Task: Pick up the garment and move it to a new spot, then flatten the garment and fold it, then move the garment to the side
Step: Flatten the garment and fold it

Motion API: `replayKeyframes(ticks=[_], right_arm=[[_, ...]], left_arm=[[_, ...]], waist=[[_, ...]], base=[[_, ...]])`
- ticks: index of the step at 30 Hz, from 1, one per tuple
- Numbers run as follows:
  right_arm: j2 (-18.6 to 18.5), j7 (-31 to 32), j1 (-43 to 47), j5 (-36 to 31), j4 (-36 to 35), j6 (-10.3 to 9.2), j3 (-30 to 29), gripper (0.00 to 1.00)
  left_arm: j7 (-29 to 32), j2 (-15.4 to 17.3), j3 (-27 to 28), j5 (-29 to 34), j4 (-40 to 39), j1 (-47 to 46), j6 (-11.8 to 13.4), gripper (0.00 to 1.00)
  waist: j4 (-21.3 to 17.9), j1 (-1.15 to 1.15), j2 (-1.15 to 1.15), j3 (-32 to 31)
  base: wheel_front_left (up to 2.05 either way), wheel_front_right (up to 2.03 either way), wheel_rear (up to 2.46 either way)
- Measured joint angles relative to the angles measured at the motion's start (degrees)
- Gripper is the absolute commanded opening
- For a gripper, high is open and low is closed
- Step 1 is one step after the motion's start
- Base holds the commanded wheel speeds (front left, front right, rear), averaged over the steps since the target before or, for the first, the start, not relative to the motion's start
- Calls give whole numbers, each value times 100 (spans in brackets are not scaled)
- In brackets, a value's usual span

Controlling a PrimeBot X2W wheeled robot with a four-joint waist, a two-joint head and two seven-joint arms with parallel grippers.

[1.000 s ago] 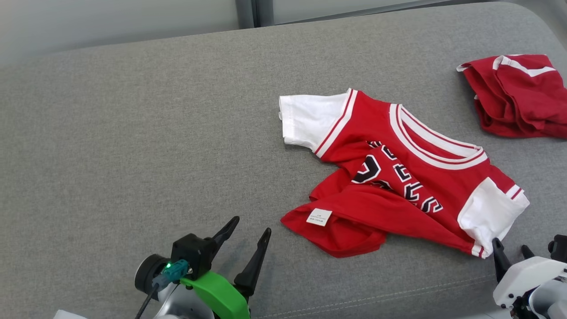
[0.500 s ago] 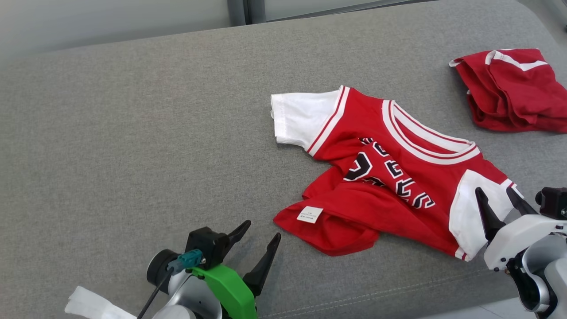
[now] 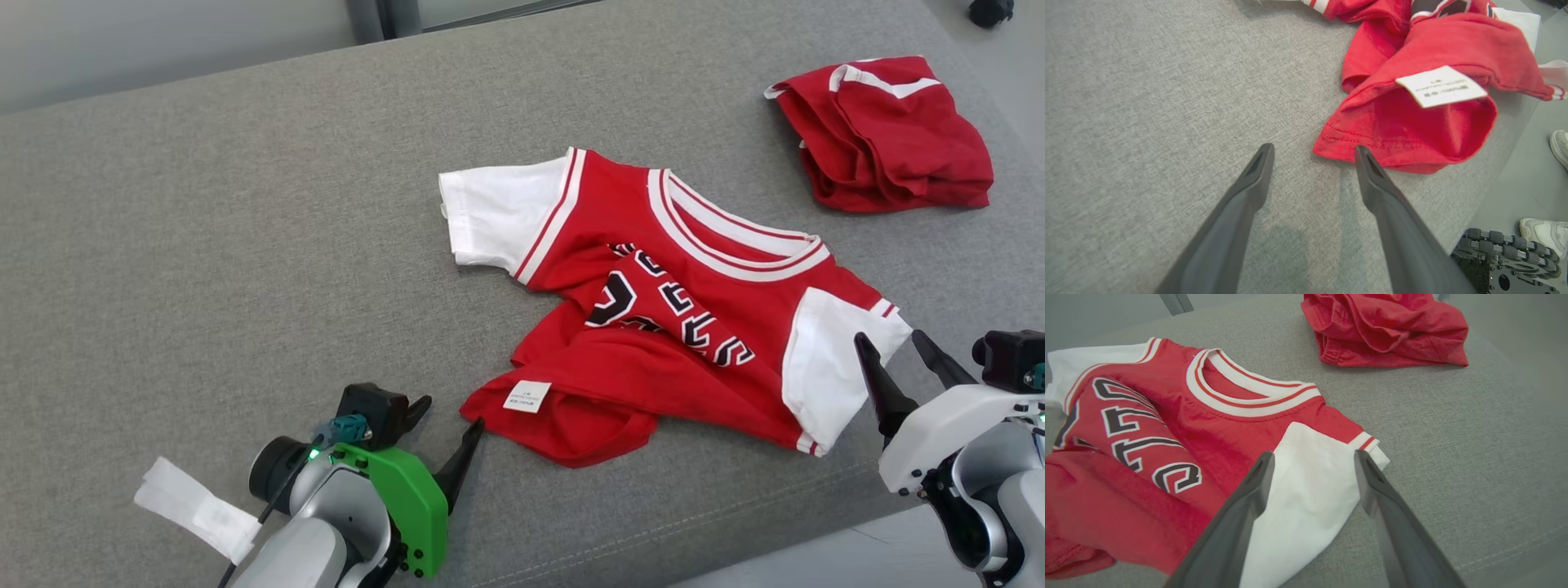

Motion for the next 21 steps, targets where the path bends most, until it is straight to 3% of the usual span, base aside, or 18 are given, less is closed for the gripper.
replayKeyframes(ticks=[9,10,13,17,21], right_arm=[[-31,148,204,0,-291,-1,-160,100],[-30,190,230,0,-328,-2,-168,100],[-29,244,280,-7,-417,-2,-194,100],[-34,315,289,-20,-533,-7,-237,100],[-92,378,312,-85,-655,-7,-302,100]], left_arm=[[130,-163,-60,-96,448,-236,-129,100],[130,-181,-59,-97,472,-259,-141,91],[130,-209,-62,-104,578,-344,-191,77],[130,-233,-70,-104,703,-426,-198,22],[129,-267,-85,-138,809,-450,-250,16]], waist=[[-155,0,0,10],[-159,0,0,7],[-164,0,0,3],[-161,0,0,-8],[-150,0,0,-21]], base=[[0,0,0],[0,0,0],[0,0,0],[0,0,0],[0,0,0]])
